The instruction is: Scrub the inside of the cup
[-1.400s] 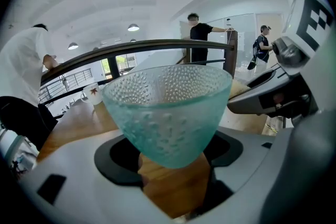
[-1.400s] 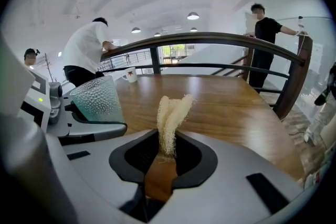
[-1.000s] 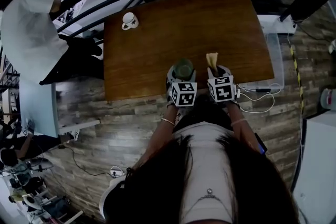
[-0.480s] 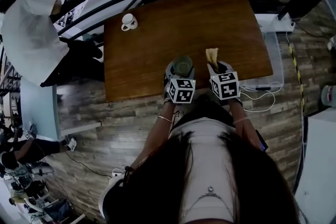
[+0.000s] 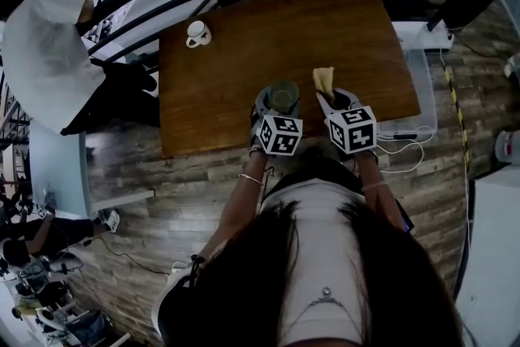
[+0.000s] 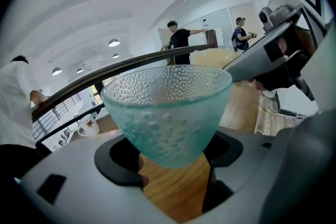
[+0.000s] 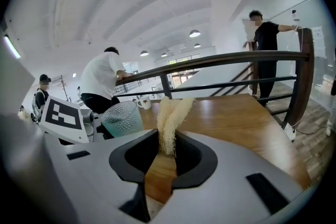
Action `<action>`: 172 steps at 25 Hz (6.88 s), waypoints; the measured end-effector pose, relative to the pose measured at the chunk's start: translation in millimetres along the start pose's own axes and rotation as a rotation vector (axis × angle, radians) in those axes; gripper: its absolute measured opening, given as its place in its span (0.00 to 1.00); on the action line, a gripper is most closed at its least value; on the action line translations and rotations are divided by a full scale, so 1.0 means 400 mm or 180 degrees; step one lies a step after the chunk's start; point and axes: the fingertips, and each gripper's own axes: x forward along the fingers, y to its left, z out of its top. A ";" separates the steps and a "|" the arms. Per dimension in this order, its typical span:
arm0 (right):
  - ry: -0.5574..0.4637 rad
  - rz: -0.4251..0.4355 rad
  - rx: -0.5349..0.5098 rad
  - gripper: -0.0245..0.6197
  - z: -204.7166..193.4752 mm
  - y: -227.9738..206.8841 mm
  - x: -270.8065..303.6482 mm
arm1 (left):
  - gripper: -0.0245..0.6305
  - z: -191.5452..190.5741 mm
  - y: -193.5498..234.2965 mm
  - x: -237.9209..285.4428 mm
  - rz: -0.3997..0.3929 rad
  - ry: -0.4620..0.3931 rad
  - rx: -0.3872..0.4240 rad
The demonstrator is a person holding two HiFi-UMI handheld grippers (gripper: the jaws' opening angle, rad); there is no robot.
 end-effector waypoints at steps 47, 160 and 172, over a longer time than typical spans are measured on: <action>0.0460 0.1209 -0.0261 0.18 0.018 0.198 -0.024 | 0.58 0.127 0.041 -0.001 0.0591 -0.0302 0.2154; 0.1084 0.2467 -0.0533 0.17 0.043 0.233 -0.049 | 0.57 0.207 -0.027 -0.047 0.0633 -0.0947 0.3016; 0.1374 0.2326 -0.1096 0.17 0.007 0.213 -0.058 | 0.57 0.205 -0.053 -0.043 0.0544 -0.0852 0.3140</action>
